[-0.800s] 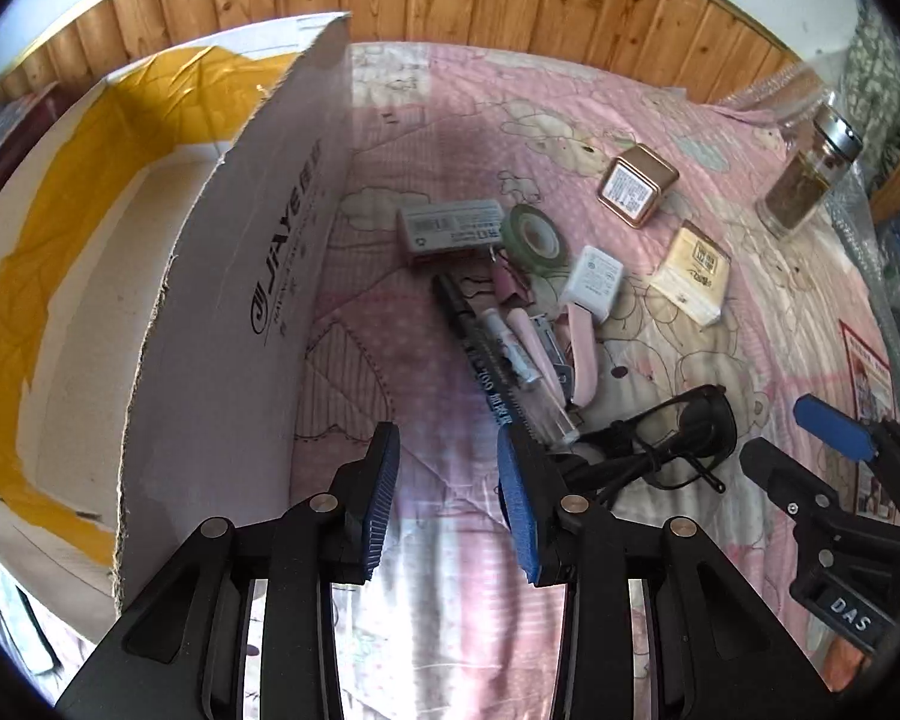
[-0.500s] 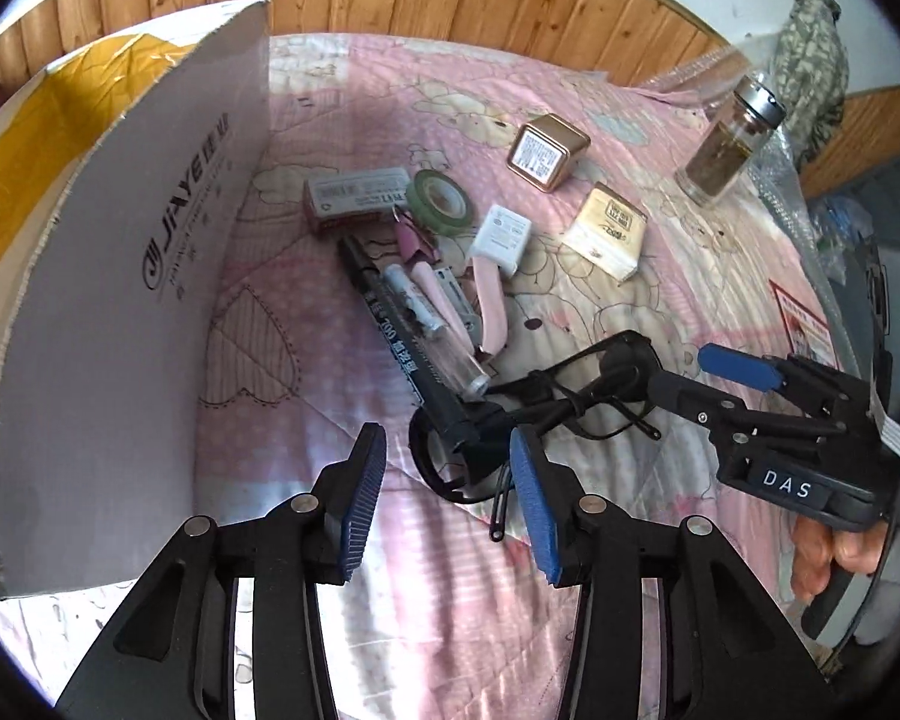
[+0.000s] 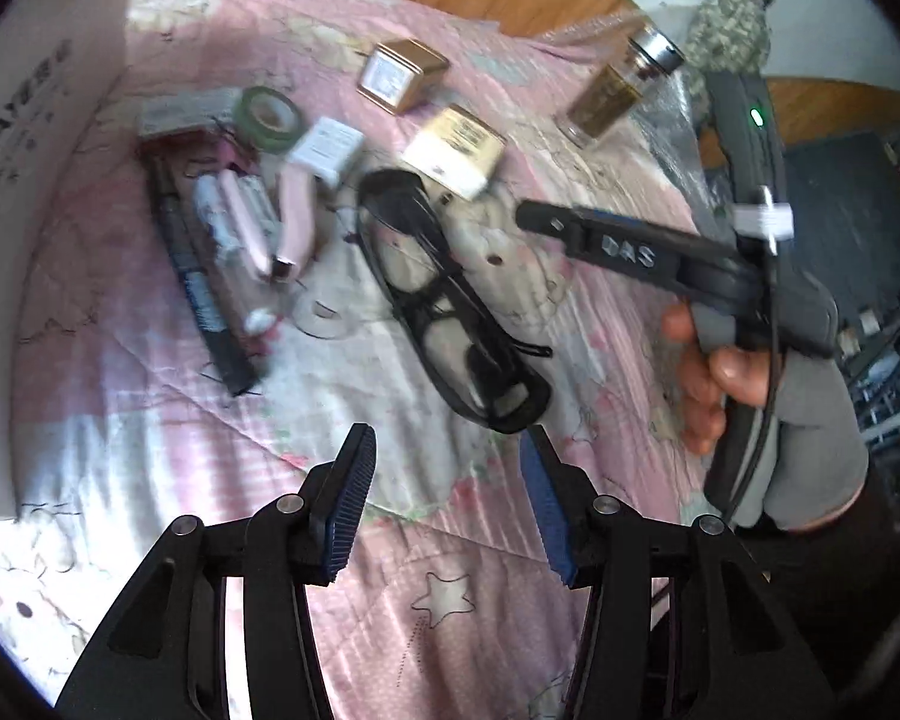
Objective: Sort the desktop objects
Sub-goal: 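Grasp the black glasses with the right tool while the left tool grasps the black marker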
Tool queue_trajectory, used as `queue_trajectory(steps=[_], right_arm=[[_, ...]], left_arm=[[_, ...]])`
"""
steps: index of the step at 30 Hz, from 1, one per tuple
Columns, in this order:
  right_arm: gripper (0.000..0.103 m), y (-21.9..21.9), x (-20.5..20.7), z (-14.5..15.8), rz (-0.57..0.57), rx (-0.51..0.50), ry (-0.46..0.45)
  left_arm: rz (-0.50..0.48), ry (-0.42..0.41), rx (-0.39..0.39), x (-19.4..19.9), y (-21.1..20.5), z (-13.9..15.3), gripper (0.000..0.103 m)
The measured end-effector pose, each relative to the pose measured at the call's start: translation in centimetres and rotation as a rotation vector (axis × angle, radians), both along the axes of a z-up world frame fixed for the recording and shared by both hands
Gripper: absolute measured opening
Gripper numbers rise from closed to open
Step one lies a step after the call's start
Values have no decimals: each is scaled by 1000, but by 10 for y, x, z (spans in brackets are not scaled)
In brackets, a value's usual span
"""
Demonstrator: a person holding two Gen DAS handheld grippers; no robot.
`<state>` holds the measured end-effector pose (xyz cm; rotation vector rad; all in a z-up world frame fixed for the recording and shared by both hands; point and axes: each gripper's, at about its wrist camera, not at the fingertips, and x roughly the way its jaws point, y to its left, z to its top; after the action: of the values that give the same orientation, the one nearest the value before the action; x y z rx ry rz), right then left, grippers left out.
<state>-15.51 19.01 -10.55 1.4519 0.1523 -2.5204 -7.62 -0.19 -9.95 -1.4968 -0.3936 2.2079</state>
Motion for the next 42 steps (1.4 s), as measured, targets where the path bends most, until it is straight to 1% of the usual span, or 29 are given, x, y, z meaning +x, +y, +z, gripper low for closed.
queue_trajectory(steps=[2,4,5,6,9,10,11,13,14,15,17,18,20,21,22,24,26,27,28,29,31,32,33,34,37,38,39,40,42], right_arm=[[55,-3,6,4,20,-51,-13],[61,-13,14,4,68,-124,-51],[63,-21,18,1,99,-137,-63],[64,-32,20,-2,133,-130,-71],[64,-57,21,-23,215,-58,-92],[64,-60,21,-31,225,-31,-101],[64,-61,21,-33,232,-30,-84],[64,-59,18,-34,231,-23,-82],[62,-58,16,-34,223,-18,-83],[59,-56,15,-34,215,-12,-77],[59,-50,11,-34,201,-22,-82],[59,-47,10,-36,197,-38,-92],[59,-48,10,-37,203,-46,-86],[59,-50,10,-39,210,-38,-74],[60,-53,10,-40,215,-26,-61],[60,-57,9,-42,220,-10,-45],[55,-56,9,-42,209,-11,-45],[46,-55,9,-41,204,-15,-50],[40,-53,10,-41,195,-18,-53],[40,-50,10,-42,187,-19,-56],[40,-50,8,-45,186,-31,-54],[41,-52,6,-46,189,-25,-46],[44,-55,3,-46,192,-15,-35],[49,-57,0,-48,189,-8,-22],[51,-61,-11,-52,204,-17,0],[50,-60,-13,-53,207,-30,-9],[41,-58,-13,-47,207,-45,-18],[30,-50,-10,-42,203,-47,-20],[21,-46,-10,-41,189,-73,-36]], left_arm=[[117,24,-18,-7,-23,9,53],[217,38,-58,-22,-39,11,53],[258,42,-93,-33,-43,8,53],[277,37,-128,-44,-45,5,53],[279,3,-237,-69,-42,-17,53],[259,-12,-249,-76,-39,-24,55],[244,-14,-243,-77,-37,-28,54],[236,7,-287,-76,-36,-28,54],[234,-1,-281,-74,-38,-28,54],[246,-10,-257,-71,-42,-27,53],[272,-31,-192,-65,-52,-26,53],[279,-32,-183,-62,-55,-26,53],[285,-32,-196,-61,-55,-28,52],[278,-33,-219,-63,-51,-30,51],[278,-10,-246,-64,-48,-29,53],[287,5,-283,-68,-45,-26,52],[329,-14,-295,-70,-51,-25,42],[345,-34,-274,-69,-57,-23,37],[353,-36,-253,-65,-62,-20,36],[347,-37,-281,-62,-63,-20,40],[313,-30,-303,-61,-59,-24,41],[309,-45,-328,-63,-56,-27,36],[306,-36,-363,-65,-50,-26,36],[295,-36,-369,-68,-45,-26,36],[280,-16,-433,-69,-32,-27,36],[281,-3,-444,-66,-32,-27,26],[285,3,-446,-62,-35,-27,20],[283,-1,-435,-59,-40,-26,13],[281,-10,-397,-53,-52,-26,13]])
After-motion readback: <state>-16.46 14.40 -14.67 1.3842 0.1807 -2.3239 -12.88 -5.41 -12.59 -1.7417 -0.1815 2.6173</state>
